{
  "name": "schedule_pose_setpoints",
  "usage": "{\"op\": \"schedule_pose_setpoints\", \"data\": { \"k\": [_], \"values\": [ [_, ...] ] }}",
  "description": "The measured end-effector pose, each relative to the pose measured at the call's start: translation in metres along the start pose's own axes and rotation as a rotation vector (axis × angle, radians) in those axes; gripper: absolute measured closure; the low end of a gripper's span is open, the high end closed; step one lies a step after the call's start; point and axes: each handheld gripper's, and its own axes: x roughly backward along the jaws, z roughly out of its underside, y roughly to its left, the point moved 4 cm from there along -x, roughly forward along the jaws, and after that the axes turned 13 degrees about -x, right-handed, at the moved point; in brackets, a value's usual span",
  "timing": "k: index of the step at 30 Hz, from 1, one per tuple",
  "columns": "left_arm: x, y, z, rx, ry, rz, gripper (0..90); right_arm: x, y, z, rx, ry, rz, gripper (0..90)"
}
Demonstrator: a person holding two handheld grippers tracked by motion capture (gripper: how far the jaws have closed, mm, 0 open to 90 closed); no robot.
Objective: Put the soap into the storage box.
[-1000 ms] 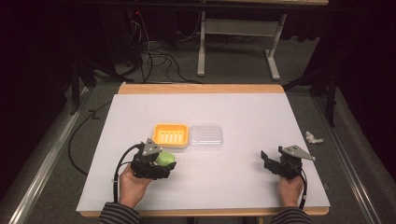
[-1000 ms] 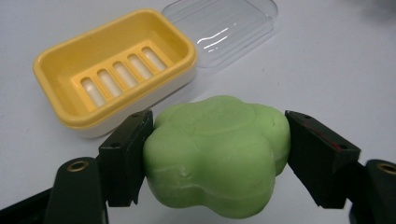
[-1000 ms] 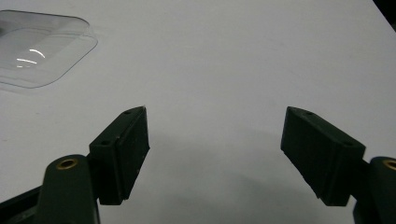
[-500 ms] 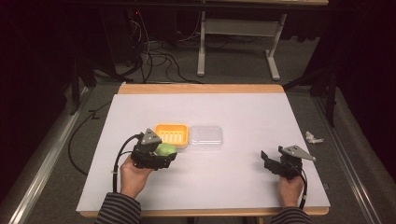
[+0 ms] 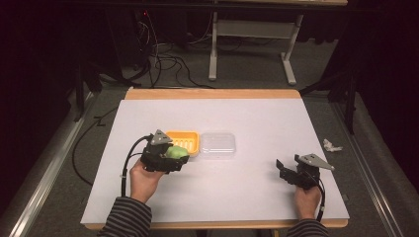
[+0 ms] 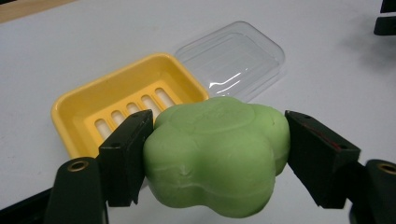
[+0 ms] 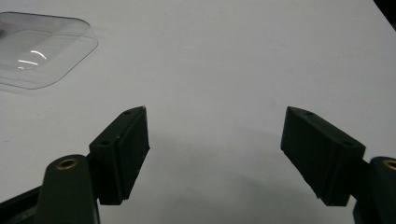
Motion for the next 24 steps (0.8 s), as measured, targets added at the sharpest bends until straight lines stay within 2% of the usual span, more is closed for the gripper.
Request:
{"op": "schedule_pose_setpoints", "data": {
  "k": [10,11,24],
  "values": [
    [-0.012,0.008,-0.007,-0.02,0.0,-0.038,27.6,0.0,-0.001,0.0,0.004,-0.003,-0.004,24.0],
    [-0.014,0.011,-0.009,0.004,-0.002,-0.039,27.6,0.0,-0.001,0.0,0.002,-0.004,-0.004,24.0],
    [-0.029,0.026,-0.008,0.02,0.006,-0.081,27.6,0.0,-0.001,0.0,0.003,-0.004,-0.004,24.0]
  ]
}}
